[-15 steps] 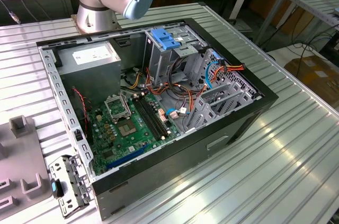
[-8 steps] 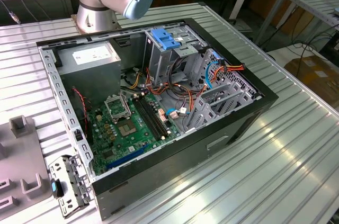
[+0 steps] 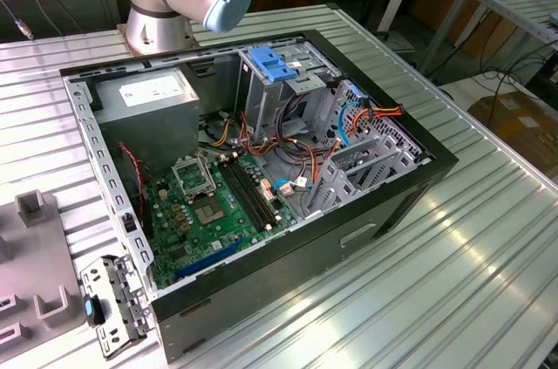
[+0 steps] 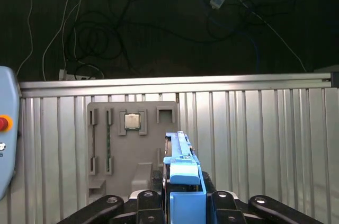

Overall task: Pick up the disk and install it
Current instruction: 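Pick up the disk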

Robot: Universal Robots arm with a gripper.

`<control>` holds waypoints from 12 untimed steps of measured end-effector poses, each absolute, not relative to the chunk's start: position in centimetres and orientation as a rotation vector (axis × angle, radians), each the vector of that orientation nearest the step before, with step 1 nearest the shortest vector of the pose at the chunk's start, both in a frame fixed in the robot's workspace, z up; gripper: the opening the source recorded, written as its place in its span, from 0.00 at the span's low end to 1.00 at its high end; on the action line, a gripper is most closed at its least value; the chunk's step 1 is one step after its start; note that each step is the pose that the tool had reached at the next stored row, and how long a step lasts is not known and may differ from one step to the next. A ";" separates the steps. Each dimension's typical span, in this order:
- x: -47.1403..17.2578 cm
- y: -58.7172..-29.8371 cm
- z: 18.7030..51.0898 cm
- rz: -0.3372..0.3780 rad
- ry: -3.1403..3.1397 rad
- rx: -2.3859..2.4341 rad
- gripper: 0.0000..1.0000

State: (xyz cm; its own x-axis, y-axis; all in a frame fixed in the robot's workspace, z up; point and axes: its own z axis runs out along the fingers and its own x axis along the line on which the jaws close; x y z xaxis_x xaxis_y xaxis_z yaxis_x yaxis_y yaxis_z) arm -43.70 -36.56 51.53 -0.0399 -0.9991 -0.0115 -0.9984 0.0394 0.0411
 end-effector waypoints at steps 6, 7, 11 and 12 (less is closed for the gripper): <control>-43.4 -36.6 51.5 -0.059 -2.250 2.163 0.37; -43.3 -36.6 51.5 -0.059 -2.250 2.163 0.37; -42.9 -36.6 51.5 -0.059 -2.250 2.163 0.37; -42.8 -36.6 51.5 -0.059 -2.250 2.162 0.37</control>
State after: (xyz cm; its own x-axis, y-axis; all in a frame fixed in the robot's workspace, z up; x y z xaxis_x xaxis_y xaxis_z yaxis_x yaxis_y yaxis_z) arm -42.80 -36.56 51.53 -0.0400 -0.9991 -0.0115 -0.9984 0.0395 0.0411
